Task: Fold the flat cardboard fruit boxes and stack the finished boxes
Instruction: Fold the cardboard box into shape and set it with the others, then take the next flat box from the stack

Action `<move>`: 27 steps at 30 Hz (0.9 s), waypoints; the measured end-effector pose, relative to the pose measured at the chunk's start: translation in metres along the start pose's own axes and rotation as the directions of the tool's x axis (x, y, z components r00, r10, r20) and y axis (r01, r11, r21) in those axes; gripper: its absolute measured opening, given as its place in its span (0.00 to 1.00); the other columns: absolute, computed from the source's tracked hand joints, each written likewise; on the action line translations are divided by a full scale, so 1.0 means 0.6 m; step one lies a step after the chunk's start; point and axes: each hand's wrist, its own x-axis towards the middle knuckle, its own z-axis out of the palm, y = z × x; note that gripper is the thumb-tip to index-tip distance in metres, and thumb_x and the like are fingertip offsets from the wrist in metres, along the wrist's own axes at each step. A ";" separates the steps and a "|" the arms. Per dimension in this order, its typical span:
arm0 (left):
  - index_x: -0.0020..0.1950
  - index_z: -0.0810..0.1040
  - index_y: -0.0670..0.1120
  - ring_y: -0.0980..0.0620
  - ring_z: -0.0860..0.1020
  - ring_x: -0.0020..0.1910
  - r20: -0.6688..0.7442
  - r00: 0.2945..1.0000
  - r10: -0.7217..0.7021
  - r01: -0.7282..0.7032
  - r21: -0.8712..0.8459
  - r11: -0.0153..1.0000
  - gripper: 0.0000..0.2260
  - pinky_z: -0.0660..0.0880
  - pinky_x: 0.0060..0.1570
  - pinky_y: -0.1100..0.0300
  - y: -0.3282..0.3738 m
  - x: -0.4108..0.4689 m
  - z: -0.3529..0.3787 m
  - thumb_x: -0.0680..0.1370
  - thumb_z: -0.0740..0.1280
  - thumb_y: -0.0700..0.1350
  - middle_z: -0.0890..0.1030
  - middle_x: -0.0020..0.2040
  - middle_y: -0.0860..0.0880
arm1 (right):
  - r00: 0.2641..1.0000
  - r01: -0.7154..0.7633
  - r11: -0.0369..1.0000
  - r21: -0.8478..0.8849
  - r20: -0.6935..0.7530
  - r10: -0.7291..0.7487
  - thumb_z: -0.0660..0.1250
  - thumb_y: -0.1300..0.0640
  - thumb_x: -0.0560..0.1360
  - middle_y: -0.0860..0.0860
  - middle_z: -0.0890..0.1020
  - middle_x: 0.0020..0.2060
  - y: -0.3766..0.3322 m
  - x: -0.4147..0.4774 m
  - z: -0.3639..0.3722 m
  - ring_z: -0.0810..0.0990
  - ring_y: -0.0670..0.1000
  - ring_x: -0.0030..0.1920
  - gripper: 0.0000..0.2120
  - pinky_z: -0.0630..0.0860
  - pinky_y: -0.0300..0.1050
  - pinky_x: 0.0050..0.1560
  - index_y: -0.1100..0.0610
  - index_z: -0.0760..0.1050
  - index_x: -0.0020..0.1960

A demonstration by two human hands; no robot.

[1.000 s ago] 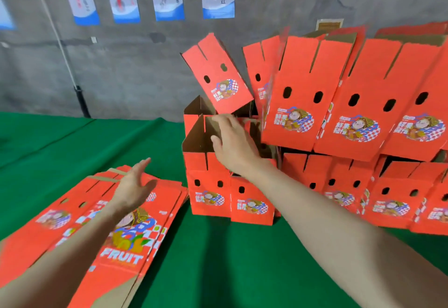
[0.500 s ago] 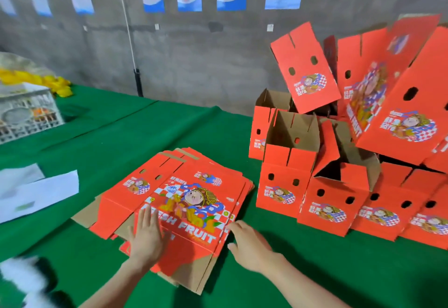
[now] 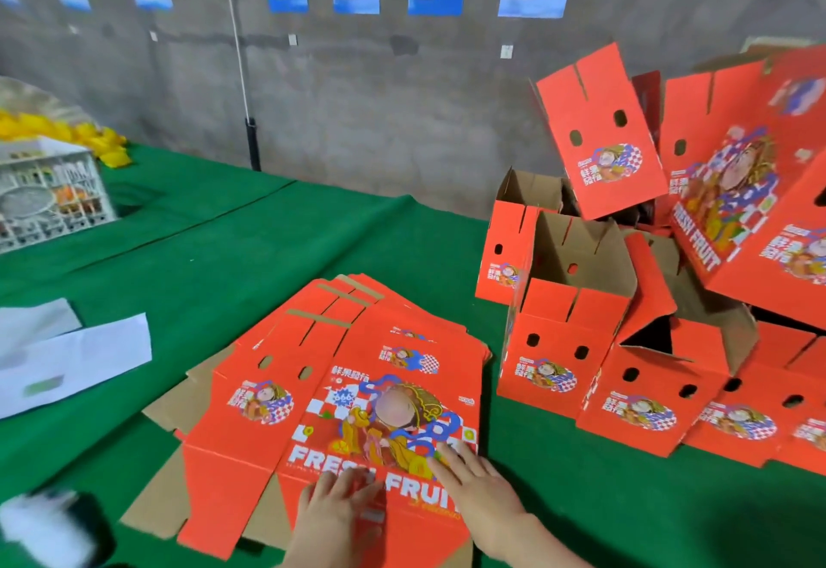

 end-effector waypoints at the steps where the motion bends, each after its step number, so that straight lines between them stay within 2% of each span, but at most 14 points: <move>1: 0.50 0.81 0.67 0.58 0.80 0.48 -0.009 1.000 0.007 -0.008 -0.063 0.998 0.21 0.78 0.45 0.51 -0.010 -0.002 -0.010 0.57 0.71 0.63 0.79 0.54 0.64 | 1.000 0.015 1.000 -0.003 0.004 -0.015 0.54 0.75 0.73 0.49 0.32 0.76 0.004 -0.001 0.007 0.31 0.53 0.75 0.44 0.42 0.51 0.75 0.51 0.34 0.78; 2: 0.57 0.78 0.66 0.60 0.76 0.57 0.017 1.000 0.001 0.001 -0.120 0.993 0.19 0.74 0.57 0.51 -0.021 0.001 -0.023 0.66 0.68 0.60 0.75 0.60 0.64 | 0.999 0.032 0.999 0.002 -0.001 -0.032 0.54 0.75 0.73 0.49 0.32 0.76 0.010 -0.003 0.012 0.31 0.52 0.75 0.44 0.41 0.50 0.75 0.51 0.34 0.78; 3: 0.62 0.76 0.63 0.59 0.72 0.63 -0.022 1.000 0.018 -0.021 -0.162 0.987 0.18 0.70 0.63 0.58 -0.038 0.008 -0.030 0.72 0.64 0.55 0.72 0.65 0.62 | 0.998 0.054 0.999 0.007 -0.014 -0.054 0.55 0.75 0.72 0.48 0.32 0.76 0.015 -0.005 0.014 0.31 0.50 0.75 0.45 0.39 0.48 0.75 0.50 0.34 0.78; 5: 0.66 0.75 0.57 0.54 0.69 0.68 -0.093 0.996 -0.005 -0.015 -0.220 0.975 0.16 0.66 0.67 0.61 -0.054 0.027 -0.054 0.78 0.62 0.49 0.71 0.68 0.55 | 0.992 0.110 0.994 0.008 -0.056 -0.109 0.55 0.74 0.71 0.46 0.33 0.76 0.025 -0.012 0.009 0.30 0.48 0.74 0.45 0.34 0.43 0.72 0.49 0.36 0.78; 8: 0.65 0.77 0.50 0.52 0.75 0.63 -0.202 0.978 -0.059 0.002 -0.269 0.963 0.15 0.70 0.62 0.62 -0.051 0.049 -0.125 0.79 0.64 0.46 0.74 0.67 0.50 | 0.980 0.127 0.988 0.092 -0.168 -0.110 0.55 0.73 0.74 0.43 0.40 0.77 0.039 -0.018 -0.023 0.35 0.44 0.76 0.42 0.33 0.38 0.71 0.46 0.42 0.79; 11: 0.57 0.81 0.46 0.54 0.82 0.49 -0.379 0.924 -0.050 -0.096 -0.357 0.929 0.10 0.75 0.51 0.60 -0.019 0.047 -0.201 0.77 0.67 0.44 0.84 0.54 0.50 | 0.947 0.150 0.960 0.239 -0.312 -0.070 0.64 0.61 0.78 0.42 0.60 0.75 0.038 -0.025 -0.070 0.56 0.42 0.75 0.28 0.48 0.35 0.73 0.47 0.61 0.75; 13: 0.52 0.83 0.46 0.58 0.81 0.44 -0.542 0.840 0.034 -0.237 -0.309 0.921 0.07 0.74 0.47 0.64 0.015 0.030 -0.252 0.77 0.68 0.43 0.84 0.49 0.52 | 0.906 0.154 0.927 0.342 -0.423 0.006 0.67 0.52 0.76 0.45 0.77 0.65 0.032 -0.034 -0.103 0.75 0.41 0.63 0.17 0.66 0.36 0.66 0.50 0.77 0.65; 15: 0.51 0.83 0.44 0.59 0.80 0.47 -0.635 0.762 0.124 -0.338 -0.228 0.913 0.08 0.71 0.48 0.68 0.051 0.013 -0.292 0.77 0.67 0.44 0.84 0.49 0.51 | 0.880 0.114 0.850 0.514 -0.449 0.154 0.68 0.52 0.75 0.48 0.84 0.53 0.031 -0.044 -0.135 0.82 0.42 0.48 0.11 0.75 0.41 0.53 0.52 0.82 0.57; 17: 0.54 0.83 0.42 0.51 0.79 0.55 -0.689 0.704 0.174 -0.392 -0.173 0.903 0.11 0.72 0.57 0.62 0.084 0.004 -0.320 0.75 0.65 0.43 0.82 0.55 0.48 | 0.881 0.144 0.725 0.673 -0.422 0.217 0.68 0.55 0.77 0.41 0.85 0.41 0.030 -0.056 -0.167 0.82 0.41 0.40 0.08 0.75 0.35 0.39 0.48 0.83 0.53; 19: 0.58 0.80 0.39 0.43 0.73 0.65 -0.732 0.656 0.185 -0.411 -0.140 0.901 0.14 0.69 0.65 0.49 0.109 0.005 -0.333 0.74 0.64 0.39 0.77 0.63 0.42 | 0.866 0.141 0.607 0.782 -0.395 0.307 0.67 0.53 0.77 0.35 0.80 0.31 0.044 -0.075 -0.198 0.77 0.35 0.35 0.09 0.68 0.25 0.32 0.43 0.81 0.40; 21: 0.63 0.77 0.37 0.37 0.65 0.71 -0.756 0.627 0.188 -0.395 -0.101 0.913 0.18 0.62 0.68 0.41 0.124 0.013 -0.339 0.73 0.62 0.35 0.70 0.69 0.38 | 0.831 0.153 0.554 0.818 -0.410 0.376 0.68 0.52 0.77 0.34 0.78 0.31 0.069 -0.095 -0.220 0.76 0.33 0.36 0.15 0.66 0.21 0.34 0.41 0.76 0.32; 23: 0.68 0.71 0.36 0.36 0.58 0.74 -0.750 0.639 0.167 -0.368 -0.108 0.923 0.21 0.58 0.69 0.41 0.134 0.025 -0.340 0.74 0.61 0.33 0.63 0.73 0.37 | 0.820 0.222 0.500 0.837 -0.438 0.369 0.68 0.55 0.77 0.36 0.81 0.41 0.094 -0.120 -0.240 0.78 0.38 0.43 0.09 0.70 0.23 0.42 0.42 0.76 0.41; 25: 0.71 0.67 0.37 0.39 0.55 0.75 -0.704 0.698 0.132 -0.346 -0.169 0.923 0.23 0.58 0.71 0.43 0.141 0.042 -0.334 0.76 0.62 0.31 0.58 0.75 0.39 | 0.796 0.313 0.379 0.871 -0.458 0.395 0.69 0.61 0.76 0.47 0.84 0.48 0.121 -0.147 -0.247 0.81 0.43 0.45 0.08 0.76 0.32 0.50 0.48 0.79 0.47; 27: 0.72 0.65 0.38 0.42 0.55 0.76 -0.639 0.763 0.100 -0.312 -0.228 0.922 0.25 0.57 0.72 0.48 0.149 0.056 -0.323 0.76 0.65 0.32 0.56 0.76 0.42 | 0.758 0.386 0.211 0.898 -0.439 0.482 0.68 0.66 0.75 0.57 0.84 0.51 0.147 -0.177 -0.244 0.82 0.51 0.47 0.07 0.77 0.47 0.55 0.56 0.80 0.49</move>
